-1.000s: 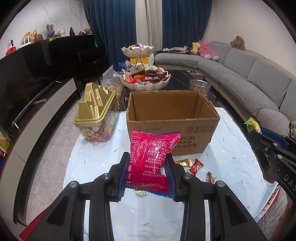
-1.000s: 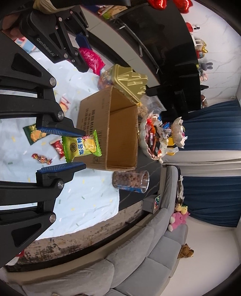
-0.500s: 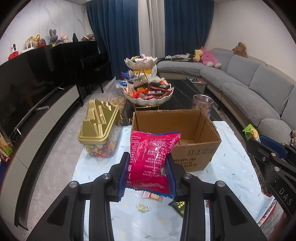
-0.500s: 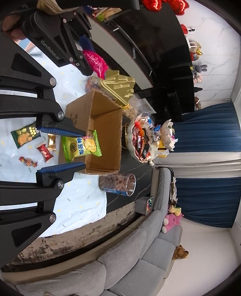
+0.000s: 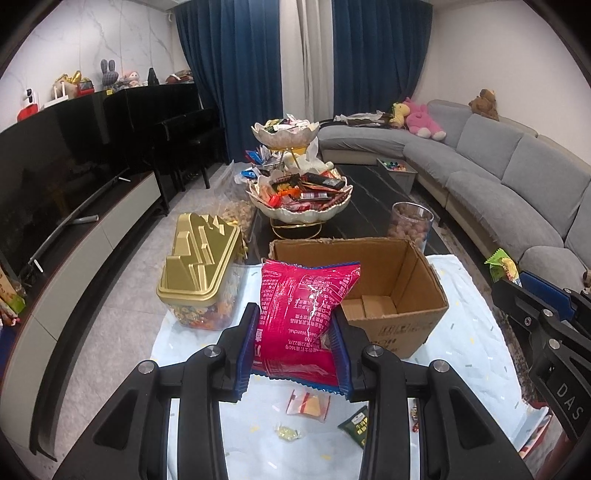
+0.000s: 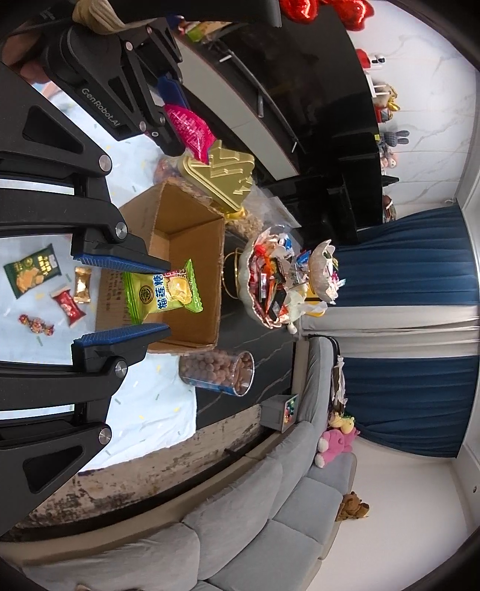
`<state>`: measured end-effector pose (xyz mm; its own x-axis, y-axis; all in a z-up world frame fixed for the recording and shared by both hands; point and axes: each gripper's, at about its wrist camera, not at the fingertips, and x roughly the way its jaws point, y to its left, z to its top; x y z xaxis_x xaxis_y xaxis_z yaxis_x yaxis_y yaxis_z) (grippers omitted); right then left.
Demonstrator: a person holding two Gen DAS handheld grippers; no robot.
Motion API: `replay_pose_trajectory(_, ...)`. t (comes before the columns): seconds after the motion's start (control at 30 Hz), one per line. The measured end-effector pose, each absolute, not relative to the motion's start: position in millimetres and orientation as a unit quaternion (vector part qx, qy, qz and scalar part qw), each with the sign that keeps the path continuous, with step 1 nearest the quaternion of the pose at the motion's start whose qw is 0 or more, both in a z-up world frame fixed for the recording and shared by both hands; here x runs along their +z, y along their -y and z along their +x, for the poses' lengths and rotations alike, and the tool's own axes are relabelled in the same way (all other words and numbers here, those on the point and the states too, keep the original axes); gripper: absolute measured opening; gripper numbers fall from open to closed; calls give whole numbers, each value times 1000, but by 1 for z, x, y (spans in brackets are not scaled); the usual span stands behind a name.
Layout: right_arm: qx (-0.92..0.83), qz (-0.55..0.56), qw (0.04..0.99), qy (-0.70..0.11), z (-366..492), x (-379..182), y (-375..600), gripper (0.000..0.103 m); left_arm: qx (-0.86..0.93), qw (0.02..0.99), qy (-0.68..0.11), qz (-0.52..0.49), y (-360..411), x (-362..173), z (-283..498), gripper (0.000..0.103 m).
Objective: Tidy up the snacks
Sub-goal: 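Carry the red packet into the box with the left tool while the right tool carries the yellow-green packet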
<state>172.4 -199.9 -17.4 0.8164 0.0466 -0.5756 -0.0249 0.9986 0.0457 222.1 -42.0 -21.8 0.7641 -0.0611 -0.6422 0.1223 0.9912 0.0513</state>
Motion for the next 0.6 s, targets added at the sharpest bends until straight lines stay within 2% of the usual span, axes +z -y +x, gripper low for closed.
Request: replay_pose_trajectory(0.6,19,21,951,-309,221,-18,198,29,-50,935,-348,47,47,-27,268,37)
